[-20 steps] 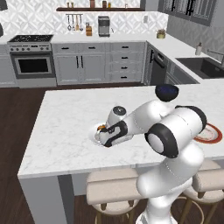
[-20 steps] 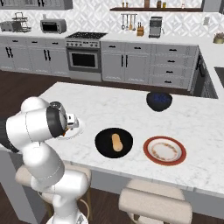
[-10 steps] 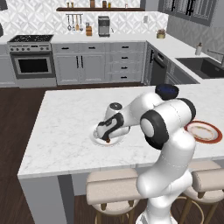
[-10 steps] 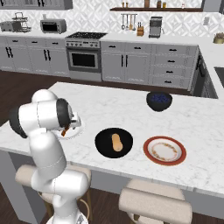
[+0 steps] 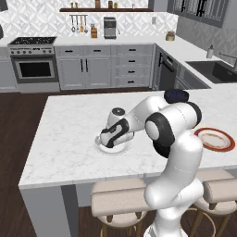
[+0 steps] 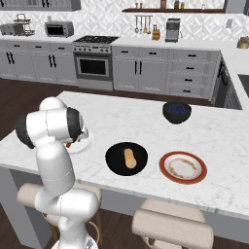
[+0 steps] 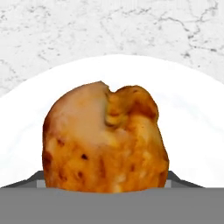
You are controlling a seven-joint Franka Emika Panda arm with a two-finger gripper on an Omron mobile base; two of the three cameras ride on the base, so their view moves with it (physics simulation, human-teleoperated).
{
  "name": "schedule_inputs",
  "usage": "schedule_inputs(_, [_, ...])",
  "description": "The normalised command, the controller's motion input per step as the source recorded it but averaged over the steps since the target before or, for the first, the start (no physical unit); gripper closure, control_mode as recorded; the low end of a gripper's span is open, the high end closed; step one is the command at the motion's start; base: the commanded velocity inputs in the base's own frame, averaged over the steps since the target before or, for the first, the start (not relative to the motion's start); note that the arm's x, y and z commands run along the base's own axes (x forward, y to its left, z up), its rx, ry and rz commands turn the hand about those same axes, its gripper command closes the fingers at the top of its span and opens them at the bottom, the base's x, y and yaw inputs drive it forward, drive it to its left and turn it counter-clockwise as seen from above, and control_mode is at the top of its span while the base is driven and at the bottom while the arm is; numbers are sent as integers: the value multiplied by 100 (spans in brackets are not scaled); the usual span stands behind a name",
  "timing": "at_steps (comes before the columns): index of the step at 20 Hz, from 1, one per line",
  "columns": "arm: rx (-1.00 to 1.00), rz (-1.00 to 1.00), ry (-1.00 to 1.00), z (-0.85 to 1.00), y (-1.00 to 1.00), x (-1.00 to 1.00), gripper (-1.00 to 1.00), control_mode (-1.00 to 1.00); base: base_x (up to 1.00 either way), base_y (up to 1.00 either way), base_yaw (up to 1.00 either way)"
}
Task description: Pick the chicken drumstick and squash from their plates and place them in the bowl. Then put the bowl in the fridge.
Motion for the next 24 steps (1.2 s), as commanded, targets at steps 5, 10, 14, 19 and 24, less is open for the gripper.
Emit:
schedule_inputs(5, [0,-3,-2,12,-13,-54,100,-100,0,0,0])
schedule_inputs(10, [2,-4,-6,71,-66,-94,100,-100,0,0,0])
schedule_inputs(14, [4,-4,-3,98,-88,-36,100,-100,0,0,0])
schedule_inputs(19, [-1,-1,-1,76,-84,-7,100,-100,0,0,0])
schedule_inputs(24, [-11,0,-1,35,-79,-20,100,-100,0,0,0])
